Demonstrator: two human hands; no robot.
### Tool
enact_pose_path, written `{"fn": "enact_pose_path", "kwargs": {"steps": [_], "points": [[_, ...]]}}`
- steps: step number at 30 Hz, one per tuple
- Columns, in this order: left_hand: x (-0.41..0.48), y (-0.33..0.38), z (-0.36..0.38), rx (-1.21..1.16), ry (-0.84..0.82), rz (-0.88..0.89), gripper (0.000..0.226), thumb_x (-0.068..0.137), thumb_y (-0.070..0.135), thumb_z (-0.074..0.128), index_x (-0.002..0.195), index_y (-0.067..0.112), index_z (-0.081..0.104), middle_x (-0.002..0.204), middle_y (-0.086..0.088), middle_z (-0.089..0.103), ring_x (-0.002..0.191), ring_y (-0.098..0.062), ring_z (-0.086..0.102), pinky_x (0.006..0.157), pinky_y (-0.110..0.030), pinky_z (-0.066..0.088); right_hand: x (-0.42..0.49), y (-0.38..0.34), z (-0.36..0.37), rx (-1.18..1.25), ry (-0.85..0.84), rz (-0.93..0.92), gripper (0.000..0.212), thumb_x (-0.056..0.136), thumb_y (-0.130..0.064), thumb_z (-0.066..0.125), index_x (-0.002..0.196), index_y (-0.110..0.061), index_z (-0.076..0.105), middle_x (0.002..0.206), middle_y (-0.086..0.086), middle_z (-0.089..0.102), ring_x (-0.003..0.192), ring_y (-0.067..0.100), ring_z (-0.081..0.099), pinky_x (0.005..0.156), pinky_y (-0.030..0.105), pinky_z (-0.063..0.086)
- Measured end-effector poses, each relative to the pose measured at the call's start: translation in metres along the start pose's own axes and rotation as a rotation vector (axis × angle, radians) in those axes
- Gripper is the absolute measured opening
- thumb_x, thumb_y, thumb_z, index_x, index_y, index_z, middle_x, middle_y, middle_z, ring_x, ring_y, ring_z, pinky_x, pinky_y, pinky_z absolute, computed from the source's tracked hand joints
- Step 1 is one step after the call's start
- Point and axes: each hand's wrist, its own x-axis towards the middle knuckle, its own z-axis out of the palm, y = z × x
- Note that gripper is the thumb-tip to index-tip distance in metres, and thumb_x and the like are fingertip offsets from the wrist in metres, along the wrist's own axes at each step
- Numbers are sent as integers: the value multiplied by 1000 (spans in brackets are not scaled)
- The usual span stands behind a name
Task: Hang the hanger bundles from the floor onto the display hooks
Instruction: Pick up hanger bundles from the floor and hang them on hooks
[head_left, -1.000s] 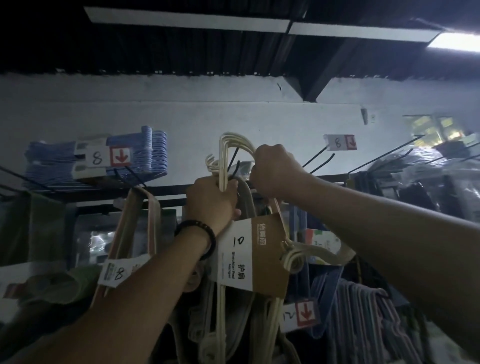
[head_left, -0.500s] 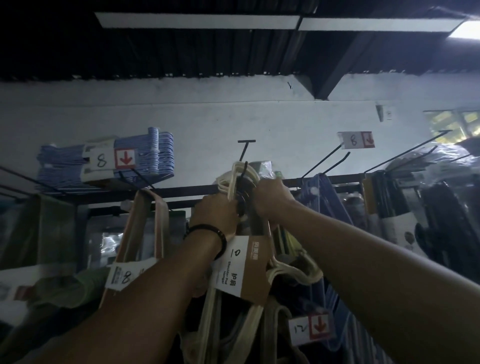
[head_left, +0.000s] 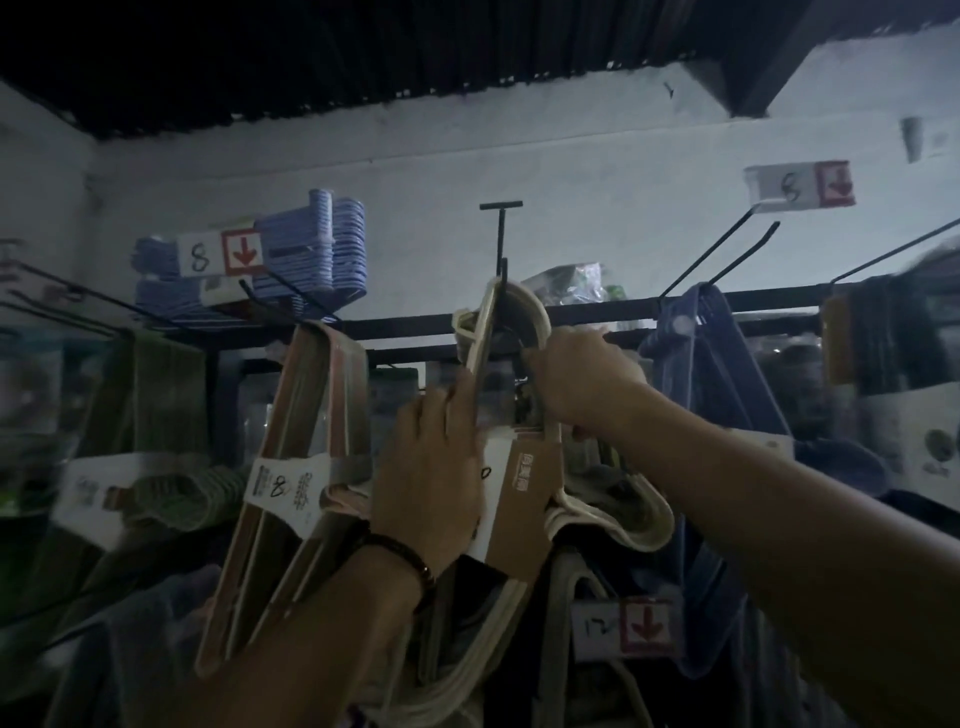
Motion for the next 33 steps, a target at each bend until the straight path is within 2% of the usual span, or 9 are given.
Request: {"fn": "enact_pose_path", "kwargs": {"steps": [3, 6, 8, 13, 19, 24, 28, 30, 33], "points": [[-16, -7, -28, 31, -151, 47, 69, 100, 23, 52, 164, 14, 28, 149, -7, 47, 128, -29, 46, 100, -46, 51, -28, -7, -14, 98, 68, 29, 46, 103, -51, 54, 129, -13, 48, 115, 10, 66, 92, 33, 67, 75, 45, 54], [-42, -18, -76, -13, -182, 8, 57, 93, 42, 43, 147, 21, 48, 140, -2, 50, 124, -25, 49, 100, -43, 51, -76, -27, -29, 184, 361, -120, 33, 98, -44, 57, 118, -23, 42, 106, 1, 61, 74, 24, 59, 60, 35, 43], [-73, -34, -109, -34, -217, -49, 43, 95, 50, 42, 132, 31, 54, 127, 3, 55, 114, -22, 53, 95, -43, 53, -117, -50, -34, 275, 363, -229, 19, 96, -44, 55, 105, -29, 47, 91, -9, 62, 66, 17, 56, 55, 30, 37], [-212, -91, -197, -196, -312, -289, 16, 97, 50, 50, 94, 40, 62, 91, 15, 63, 80, -7, 62, 68, -37, 56, -247, -140, 16, 595, -31, -354, 32, 92, -52, 54, 70, -29, 53, 57, -15, 50, 55, 8, 50, 50, 35, 40], [-447, -176, -307, -45, -799, -731, 33, 97, 30, 57, 67, 31, 44, 60, 3, 47, 56, -23, 51, 49, -33, 36, -431, -272, 125, 674, -779, -555, 31, 107, -39, 57, 81, -23, 63, 67, -4, 56, 61, 14, 53, 58, 33, 44], [-625, -216, -422, 59, -1110, -1085, 24, 105, 45, 54, 87, 28, 56, 89, 1, 68, 82, -24, 66, 65, -39, 54, -594, -381, 193, 711, -1213, -600, 19, 106, -39, 58, 93, -28, 68, 83, -5, 68, 74, 10, 64, 69, 38, 56], [-719, -235, -488, 74, -1358, -1240, 32, 109, 44, 46, 119, 22, 67, 118, -4, 71, 110, -29, 67, 89, -40, 53, -706, -451, 222, 688, -1494, -649, 31, 108, -28, 58, 94, -1, 63, 78, 12, 55, 71, 23, 54, 67, 38, 33], [-753, -245, -509, 59, -1420, -1381, 38, 109, 48, 47, 130, 22, 65, 131, -5, 68, 119, -30, 64, 93, -37, 51, -747, -479, 237, 640, -1642, -663, 34, 107, -26, 59, 90, 3, 60, 89, 27, 59, 85, 37, 59, 72, 39, 37], [-791, -264, -524, 15, -1441, -1595, 34, 108, 48, 51, 127, 25, 67, 133, -2, 69, 117, -28, 66, 97, -40, 55, -788, -516, 270, 583, -1773, -670, 30, 107, -34, 61, 103, -6, 68, 108, 18, 69, 106, 32, 64, 89, 35, 50]]}}
